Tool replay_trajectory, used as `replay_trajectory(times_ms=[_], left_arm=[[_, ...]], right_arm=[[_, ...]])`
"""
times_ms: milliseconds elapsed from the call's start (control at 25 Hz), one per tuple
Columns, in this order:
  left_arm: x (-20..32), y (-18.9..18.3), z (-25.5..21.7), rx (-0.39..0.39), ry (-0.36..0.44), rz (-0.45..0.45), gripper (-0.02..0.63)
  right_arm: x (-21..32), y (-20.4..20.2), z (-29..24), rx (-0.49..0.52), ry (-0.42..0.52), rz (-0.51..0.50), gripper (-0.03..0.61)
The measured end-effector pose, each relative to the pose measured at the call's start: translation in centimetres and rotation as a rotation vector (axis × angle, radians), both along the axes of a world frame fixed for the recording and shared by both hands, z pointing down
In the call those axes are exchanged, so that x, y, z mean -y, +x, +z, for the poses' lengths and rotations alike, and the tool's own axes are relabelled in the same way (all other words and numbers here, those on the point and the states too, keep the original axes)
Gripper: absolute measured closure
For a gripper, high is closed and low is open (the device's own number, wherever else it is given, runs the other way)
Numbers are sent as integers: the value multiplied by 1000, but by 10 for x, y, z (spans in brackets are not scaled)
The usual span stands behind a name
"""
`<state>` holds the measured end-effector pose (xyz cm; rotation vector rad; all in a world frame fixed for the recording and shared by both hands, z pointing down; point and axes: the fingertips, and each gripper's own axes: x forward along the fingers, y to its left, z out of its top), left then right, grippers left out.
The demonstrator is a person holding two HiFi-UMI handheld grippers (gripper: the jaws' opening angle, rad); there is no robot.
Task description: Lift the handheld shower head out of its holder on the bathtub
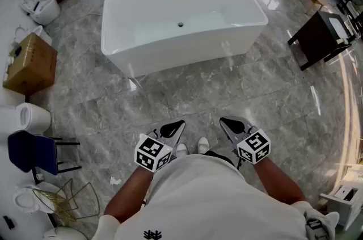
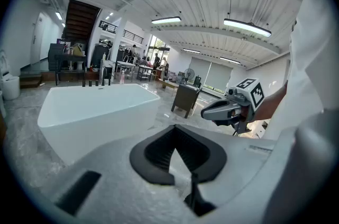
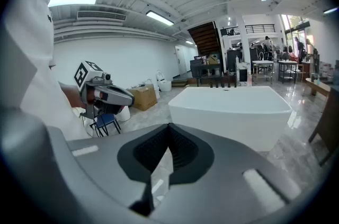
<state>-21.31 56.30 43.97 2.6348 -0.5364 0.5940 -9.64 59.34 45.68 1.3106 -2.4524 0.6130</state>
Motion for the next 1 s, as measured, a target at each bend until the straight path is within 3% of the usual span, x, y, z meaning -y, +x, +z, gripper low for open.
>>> replay_trajectory(times_ms=[240,440,560,1000], left_arm=[[4,44,0,11,0,2,607],[11,78,-1,33,6,-4,607],[11,98,0,48,15,-5,607],[42,146,1,79,27,22,607]], right_arm=[[15,44,-6,-5,34,-19,567],[26,86,-5,48,56,4,565],[32,109,-4,73,84,12,438],[79,177,-1,77,152,142,308]])
